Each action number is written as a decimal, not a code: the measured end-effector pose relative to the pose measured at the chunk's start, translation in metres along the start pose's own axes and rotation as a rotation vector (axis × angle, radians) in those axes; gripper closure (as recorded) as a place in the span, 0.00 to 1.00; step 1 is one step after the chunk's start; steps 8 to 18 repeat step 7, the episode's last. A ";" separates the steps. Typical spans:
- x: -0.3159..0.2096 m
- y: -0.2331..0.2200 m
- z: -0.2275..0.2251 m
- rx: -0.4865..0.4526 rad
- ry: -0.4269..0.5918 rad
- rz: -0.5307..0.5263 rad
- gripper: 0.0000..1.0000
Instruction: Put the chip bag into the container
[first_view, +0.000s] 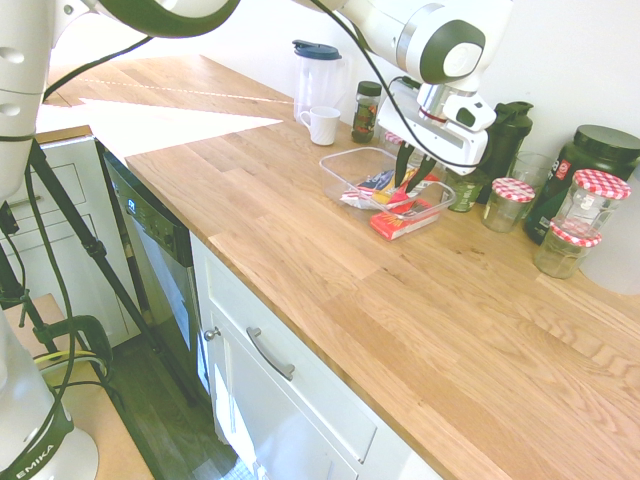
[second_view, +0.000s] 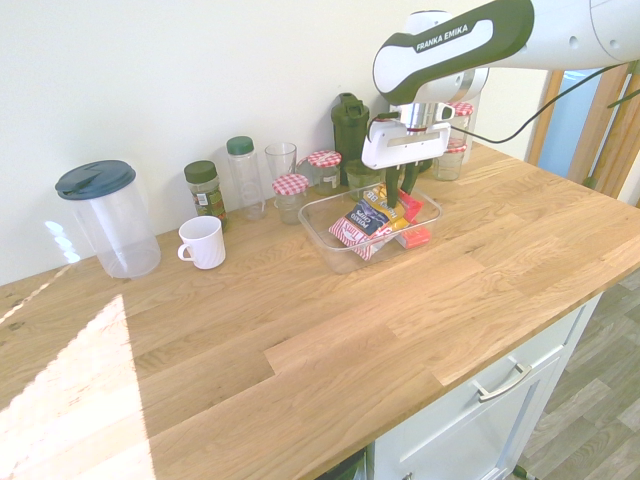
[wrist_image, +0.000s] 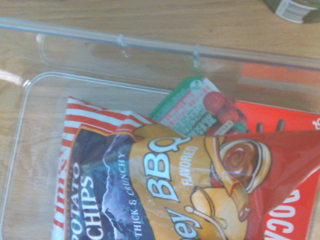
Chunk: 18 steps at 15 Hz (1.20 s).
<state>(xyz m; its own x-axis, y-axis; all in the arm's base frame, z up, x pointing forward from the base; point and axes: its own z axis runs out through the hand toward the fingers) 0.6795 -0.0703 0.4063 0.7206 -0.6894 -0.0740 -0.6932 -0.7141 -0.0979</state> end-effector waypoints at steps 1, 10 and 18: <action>0.003 0.006 -0.001 0.000 0.004 0.003 0.00; -0.013 0.032 -0.038 0.036 0.057 -0.003 0.00; -0.013 0.032 -0.038 0.036 0.057 -0.003 0.00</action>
